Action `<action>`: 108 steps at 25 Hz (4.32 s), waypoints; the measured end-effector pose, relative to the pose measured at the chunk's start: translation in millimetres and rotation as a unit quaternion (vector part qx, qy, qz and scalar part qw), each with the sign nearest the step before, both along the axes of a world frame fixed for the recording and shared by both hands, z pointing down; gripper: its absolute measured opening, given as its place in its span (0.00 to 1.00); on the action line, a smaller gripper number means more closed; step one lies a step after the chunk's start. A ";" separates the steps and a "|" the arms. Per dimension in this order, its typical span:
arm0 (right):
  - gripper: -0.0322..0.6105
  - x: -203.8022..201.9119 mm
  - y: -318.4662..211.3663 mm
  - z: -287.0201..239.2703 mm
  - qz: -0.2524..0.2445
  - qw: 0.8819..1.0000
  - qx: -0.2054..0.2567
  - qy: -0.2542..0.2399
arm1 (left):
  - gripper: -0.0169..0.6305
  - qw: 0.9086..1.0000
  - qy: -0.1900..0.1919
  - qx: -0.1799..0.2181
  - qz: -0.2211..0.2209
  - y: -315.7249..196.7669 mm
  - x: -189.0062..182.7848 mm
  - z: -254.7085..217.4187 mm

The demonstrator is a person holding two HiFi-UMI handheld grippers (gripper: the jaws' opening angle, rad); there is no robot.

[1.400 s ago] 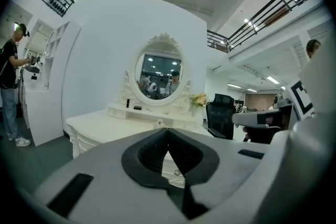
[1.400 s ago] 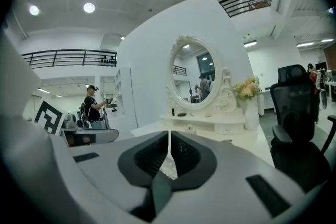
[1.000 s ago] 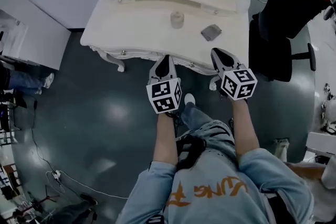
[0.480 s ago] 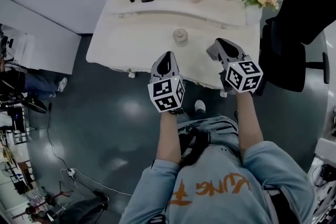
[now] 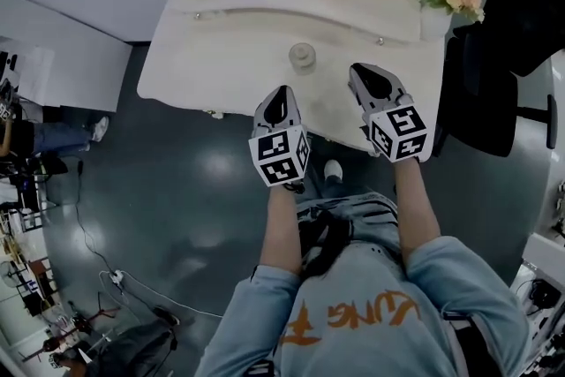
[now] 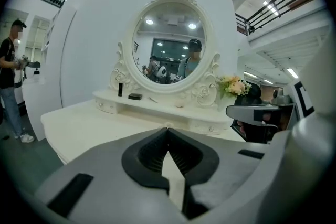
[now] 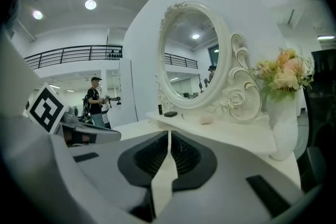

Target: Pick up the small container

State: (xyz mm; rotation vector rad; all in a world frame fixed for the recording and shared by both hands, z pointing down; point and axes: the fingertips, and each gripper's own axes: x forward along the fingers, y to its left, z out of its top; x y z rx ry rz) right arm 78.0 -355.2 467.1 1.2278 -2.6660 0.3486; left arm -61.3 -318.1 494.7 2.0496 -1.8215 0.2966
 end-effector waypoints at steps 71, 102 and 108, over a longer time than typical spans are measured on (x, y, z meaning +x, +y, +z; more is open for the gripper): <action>0.56 -121.0 -69.2 109.0 -0.036 0.985 -0.102 0.138 | 0.06 0.998 0.009 -0.059 -0.004 -61.7 -87.7 46.9; 0.57 -57.1 -67.0 -98.1 -0.026 0.993 0.097 0.057 | 0.06 0.991 -0.008 0.136 -0.004 -74.1 -32.1 -113.5; 0.57 -56.8 -68.0 -101.5 -0.030 0.993 0.105 0.054 | 0.06 0.990 -0.016 0.143 -0.008 -76.0 -33.7 -119.9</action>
